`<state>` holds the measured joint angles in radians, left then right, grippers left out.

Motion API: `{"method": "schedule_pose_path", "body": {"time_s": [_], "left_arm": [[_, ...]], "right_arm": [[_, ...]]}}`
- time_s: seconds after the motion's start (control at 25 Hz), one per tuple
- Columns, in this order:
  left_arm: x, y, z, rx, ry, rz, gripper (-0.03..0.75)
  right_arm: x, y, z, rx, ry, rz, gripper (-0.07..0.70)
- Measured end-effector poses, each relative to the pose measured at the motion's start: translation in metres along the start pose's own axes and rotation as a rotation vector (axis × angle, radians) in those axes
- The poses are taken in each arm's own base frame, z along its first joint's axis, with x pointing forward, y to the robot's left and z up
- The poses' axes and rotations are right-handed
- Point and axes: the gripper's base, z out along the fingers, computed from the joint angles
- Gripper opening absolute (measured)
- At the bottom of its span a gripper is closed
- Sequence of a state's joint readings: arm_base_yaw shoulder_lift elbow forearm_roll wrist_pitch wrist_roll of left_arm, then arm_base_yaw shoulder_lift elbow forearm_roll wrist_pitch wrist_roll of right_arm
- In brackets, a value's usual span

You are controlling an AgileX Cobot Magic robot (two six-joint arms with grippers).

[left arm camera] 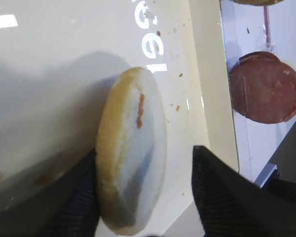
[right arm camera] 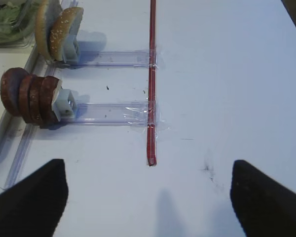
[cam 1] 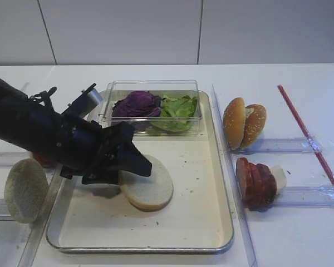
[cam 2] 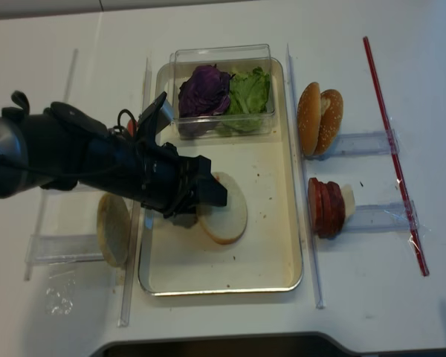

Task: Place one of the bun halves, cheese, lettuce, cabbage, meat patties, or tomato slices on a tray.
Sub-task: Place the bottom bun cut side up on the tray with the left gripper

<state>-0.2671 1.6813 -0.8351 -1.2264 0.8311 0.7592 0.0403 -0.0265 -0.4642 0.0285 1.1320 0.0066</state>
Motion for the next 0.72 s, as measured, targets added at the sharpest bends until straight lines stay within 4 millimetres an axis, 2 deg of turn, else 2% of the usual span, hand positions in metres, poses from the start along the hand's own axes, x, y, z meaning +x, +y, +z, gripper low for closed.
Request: {"method": "schedule_pose_path", "body": {"time_s": [0.36,0.72], "left_arm": [[0.002,0.005,0.0,-0.055,0.032,0.032,0.396],[-0.016,-0.006,-0.011,-0.128,0.065,0.072,0.397]], "right_arm": [[0.0,0.0,0.0,0.002,0.0,-0.001,0.689],[0.0,0.0,0.0,0.002,0.0,-0.001,0.689]]}}
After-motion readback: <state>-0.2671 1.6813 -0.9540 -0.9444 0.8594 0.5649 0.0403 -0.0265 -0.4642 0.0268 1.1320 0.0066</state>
